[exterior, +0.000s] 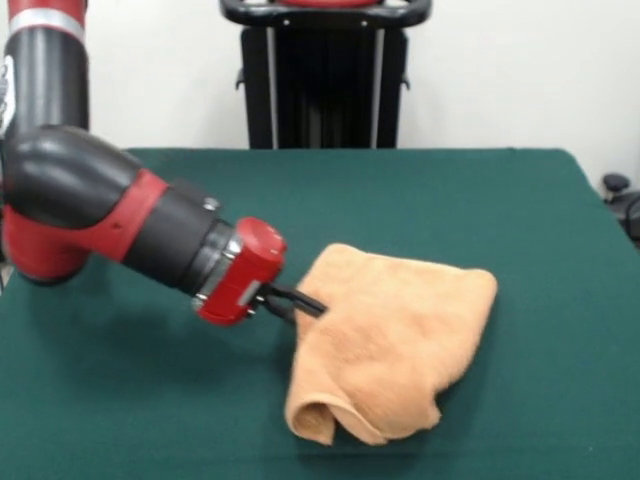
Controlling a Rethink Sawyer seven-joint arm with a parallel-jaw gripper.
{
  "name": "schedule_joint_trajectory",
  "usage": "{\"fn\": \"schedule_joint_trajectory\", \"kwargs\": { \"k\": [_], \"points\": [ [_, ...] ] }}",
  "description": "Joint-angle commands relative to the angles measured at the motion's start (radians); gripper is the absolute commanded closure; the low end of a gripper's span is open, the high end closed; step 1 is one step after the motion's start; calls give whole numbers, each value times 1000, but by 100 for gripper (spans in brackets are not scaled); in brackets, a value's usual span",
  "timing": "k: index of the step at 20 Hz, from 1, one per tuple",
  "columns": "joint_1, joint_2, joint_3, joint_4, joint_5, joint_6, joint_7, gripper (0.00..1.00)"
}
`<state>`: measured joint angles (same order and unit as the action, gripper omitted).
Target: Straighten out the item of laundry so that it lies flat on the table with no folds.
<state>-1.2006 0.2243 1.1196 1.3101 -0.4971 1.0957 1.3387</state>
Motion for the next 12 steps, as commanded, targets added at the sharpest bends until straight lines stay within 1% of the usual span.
{"fn": "schedule_joint_trajectory", "kwargs": {
  "k": [1, 4, 9, 12],
  "points": [
    [21, 51, -73, -216, 37, 202, -460, 100],
    [23, 71, -70, -227, 40, 203, -463, 100],
    [18, 85, -72, -205, 51, 178, -459, 100],
    [27, 97, -71, -209, 60, 165, -457, 100]
  ]
}}
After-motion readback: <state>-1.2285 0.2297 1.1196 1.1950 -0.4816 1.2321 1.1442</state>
